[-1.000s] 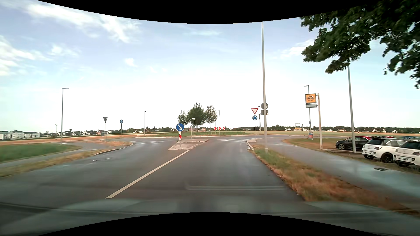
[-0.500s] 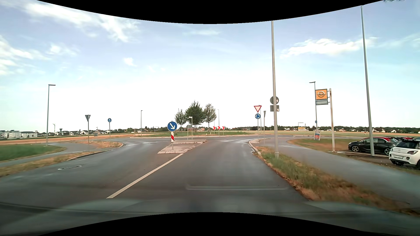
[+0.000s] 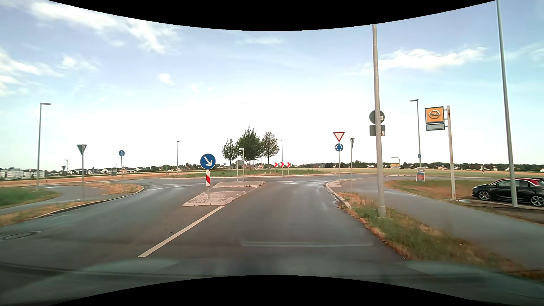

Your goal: Follow the waypoints while adhering to traffic rules and regulations

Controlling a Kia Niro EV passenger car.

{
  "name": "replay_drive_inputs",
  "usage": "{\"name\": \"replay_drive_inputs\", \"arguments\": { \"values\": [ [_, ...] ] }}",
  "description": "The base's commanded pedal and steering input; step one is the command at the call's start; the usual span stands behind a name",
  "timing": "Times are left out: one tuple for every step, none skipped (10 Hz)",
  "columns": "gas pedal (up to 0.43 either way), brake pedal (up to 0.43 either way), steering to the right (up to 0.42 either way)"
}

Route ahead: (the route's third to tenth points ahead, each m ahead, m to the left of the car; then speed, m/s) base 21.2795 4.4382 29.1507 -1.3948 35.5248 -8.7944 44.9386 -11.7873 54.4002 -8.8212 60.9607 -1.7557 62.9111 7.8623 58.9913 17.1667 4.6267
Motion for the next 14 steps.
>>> {"name": "replay_drive_inputs", "arguments": {
  "values": [
    [0.0, 0.0, 0.008],
    [0.0, 0.0, 0.008],
    [0.0, 0.0, 0.008],
    [0.02, 0.0, 0.008],
    [0.13, 0.0, 0.01],
    [0.169, 0.0, 0.013],
    [0.169, 0.0, 0.014],
    [0.169, 0.0, 0.014],
    [0.169, 0.0, 0.013],
    [0.169, 0.0, 0.013],
    [0.169, 0.0, 0.013],
    [0.169, 0.0, 0.013],
    [0.169, 0.0, 0.014],
    [0.169, 0.0, 0.015]
  ]
}}
